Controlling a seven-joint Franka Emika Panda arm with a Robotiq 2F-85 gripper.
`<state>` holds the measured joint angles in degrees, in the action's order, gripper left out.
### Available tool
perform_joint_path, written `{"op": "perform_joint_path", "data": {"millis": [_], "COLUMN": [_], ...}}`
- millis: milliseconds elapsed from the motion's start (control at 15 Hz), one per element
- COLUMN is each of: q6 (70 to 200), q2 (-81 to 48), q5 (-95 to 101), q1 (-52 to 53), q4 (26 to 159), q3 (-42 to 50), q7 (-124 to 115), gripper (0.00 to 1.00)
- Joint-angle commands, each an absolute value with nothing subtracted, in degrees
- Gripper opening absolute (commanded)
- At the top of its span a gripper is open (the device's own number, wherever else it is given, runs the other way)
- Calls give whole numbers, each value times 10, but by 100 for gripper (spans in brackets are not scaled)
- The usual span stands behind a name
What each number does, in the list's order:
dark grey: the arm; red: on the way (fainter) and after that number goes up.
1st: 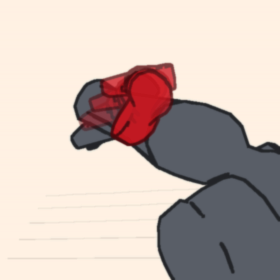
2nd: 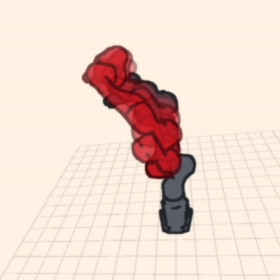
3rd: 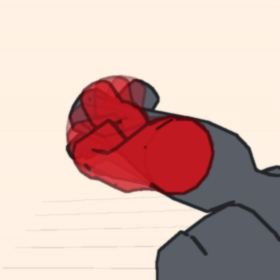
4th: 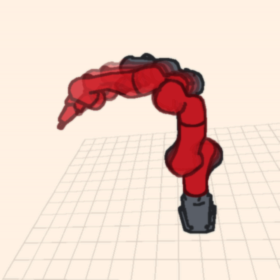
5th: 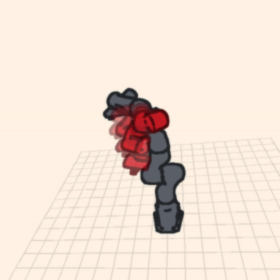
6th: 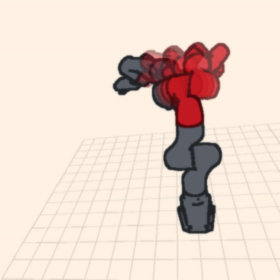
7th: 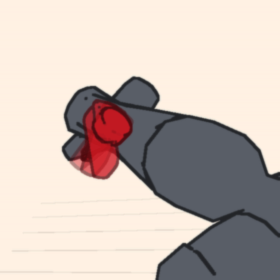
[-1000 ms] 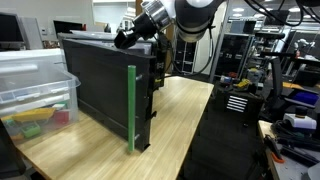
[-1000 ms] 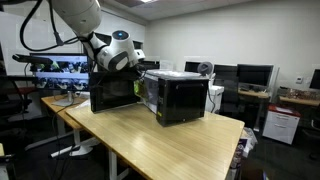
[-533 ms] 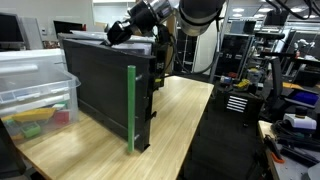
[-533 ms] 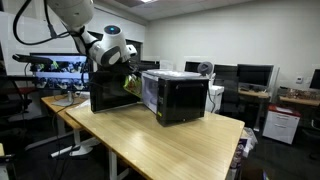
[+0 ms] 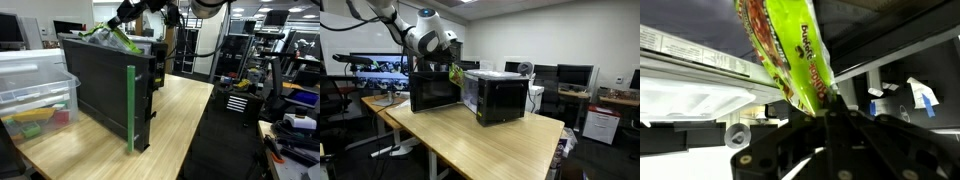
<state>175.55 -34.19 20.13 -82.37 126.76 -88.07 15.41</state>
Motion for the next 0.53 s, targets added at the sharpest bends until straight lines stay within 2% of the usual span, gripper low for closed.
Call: {"op": "perform_joint_path", "data": {"millis": [0,467], "q6": [1763,1752], "q2": [-313,-308], "q5": [190,217], "q1": [-885,-993], "q4": [1294,1282], "q3": [-951,-1067], "q7": [155,153], "gripper": [0,0]}}
